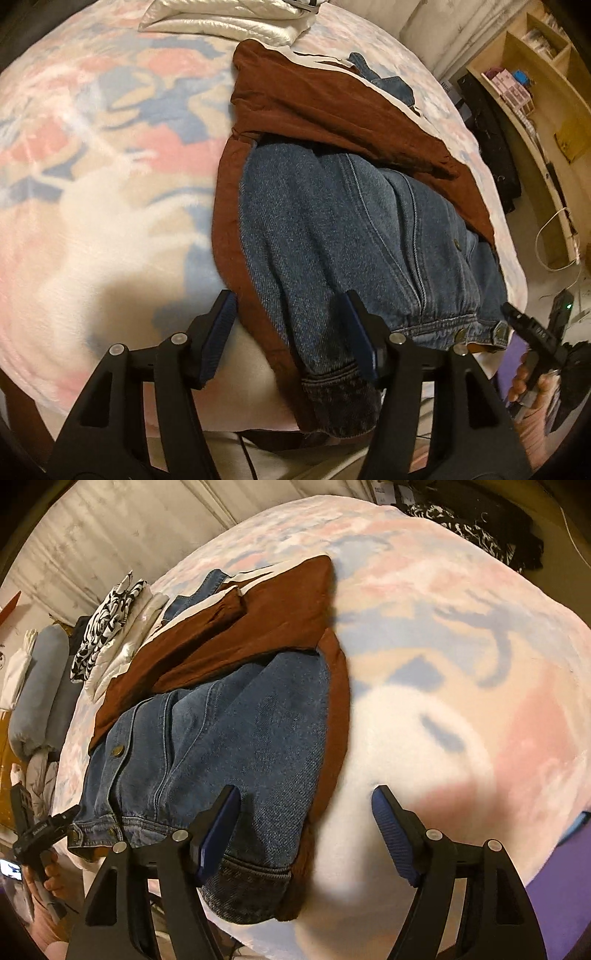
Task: Fold large clothes
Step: 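Move both tools to the denim hem and close on it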
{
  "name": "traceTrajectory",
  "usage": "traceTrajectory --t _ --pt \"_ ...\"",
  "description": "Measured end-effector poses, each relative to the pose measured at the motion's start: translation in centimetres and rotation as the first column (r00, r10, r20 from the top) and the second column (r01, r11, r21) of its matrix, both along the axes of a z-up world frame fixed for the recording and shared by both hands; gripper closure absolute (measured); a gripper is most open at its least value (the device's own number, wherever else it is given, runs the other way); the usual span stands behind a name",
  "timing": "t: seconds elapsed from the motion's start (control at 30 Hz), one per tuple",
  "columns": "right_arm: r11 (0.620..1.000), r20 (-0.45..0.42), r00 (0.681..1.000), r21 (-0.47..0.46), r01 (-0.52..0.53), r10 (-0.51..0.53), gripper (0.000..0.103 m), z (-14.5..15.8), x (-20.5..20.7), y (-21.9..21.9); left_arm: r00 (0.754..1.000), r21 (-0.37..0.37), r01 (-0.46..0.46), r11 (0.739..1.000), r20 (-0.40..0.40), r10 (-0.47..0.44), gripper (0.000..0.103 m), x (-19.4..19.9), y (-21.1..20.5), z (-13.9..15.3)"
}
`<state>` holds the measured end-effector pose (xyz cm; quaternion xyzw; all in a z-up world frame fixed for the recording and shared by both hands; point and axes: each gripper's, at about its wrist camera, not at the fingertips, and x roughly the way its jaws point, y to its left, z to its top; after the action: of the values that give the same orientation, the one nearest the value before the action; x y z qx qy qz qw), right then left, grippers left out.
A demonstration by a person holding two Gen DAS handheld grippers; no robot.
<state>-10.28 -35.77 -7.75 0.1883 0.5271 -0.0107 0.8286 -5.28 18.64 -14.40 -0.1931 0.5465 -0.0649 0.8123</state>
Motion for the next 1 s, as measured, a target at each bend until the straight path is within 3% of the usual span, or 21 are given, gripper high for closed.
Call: traceTrajectory --t 0.23,0.33,0.47,0.57,0.67,0.77,0.83,0.9,1.0 --pt "0.991 0.042 0.992 0.058 -0.119 0.116 0.029 -1.3 0.7 3.3 1.000 -0.119 -0.018 0.993 0.007 0.019 0.044 0.1 1.1 -1.4" --pt "0.988 0.061 0.989 0.065 -0.138 0.134 0.029 -1.8 0.9 3.9 1.000 -0.147 -0.009 0.989 0.014 0.011 0.038 0.4 1.3 -2.2" --pt "0.981 0.095 0.989 0.147 -0.130 0.117 0.029 -2.7 1.2 3.3 1.000 -0.165 -0.001 0.986 0.028 0.005 0.031 0.8 1.2 -3.0" --pt "0.973 0.126 0.986 0.191 -0.133 0.110 0.029 -3.1 1.3 2.8 0.999 -0.165 0.022 0.986 0.038 -0.016 0.018 1.0 0.5 -3.4" --pt "0.967 0.151 0.982 0.211 -0.140 0.109 0.032 -3.3 1.4 2.4 0.994 -0.061 0.094 0.994 0.067 -0.090 0.002 1.1 -2.1 -3.4" --pt "0.962 0.166 0.980 0.232 -0.145 0.108 0.038 -3.5 1.6 1.9 0.988 0.049 0.125 0.991 0.088 -0.129 0.002 1.2 -4.4 -3.3" --pt "0.956 0.171 0.979 0.252 -0.151 0.110 0.048 -3.7 1.7 1.5 0.989 -0.002 0.114 0.993 0.099 -0.114 0.002 1.3 -4.2 -3.1" --pt "0.947 0.174 0.979 0.282 -0.153 0.106 0.055 -3.7 1.8 1.1 0.991 -0.115 0.089 0.989 0.107 -0.077 0.004 1.4 -2.9 -2.8" --pt "0.924 0.178 0.979 0.350 -0.154 0.096 0.061 -4.1 2.1 0.1 0.995 -0.284 0.034 0.958 0.102 -0.005 0.014 1.7 -0.3 -2.7"
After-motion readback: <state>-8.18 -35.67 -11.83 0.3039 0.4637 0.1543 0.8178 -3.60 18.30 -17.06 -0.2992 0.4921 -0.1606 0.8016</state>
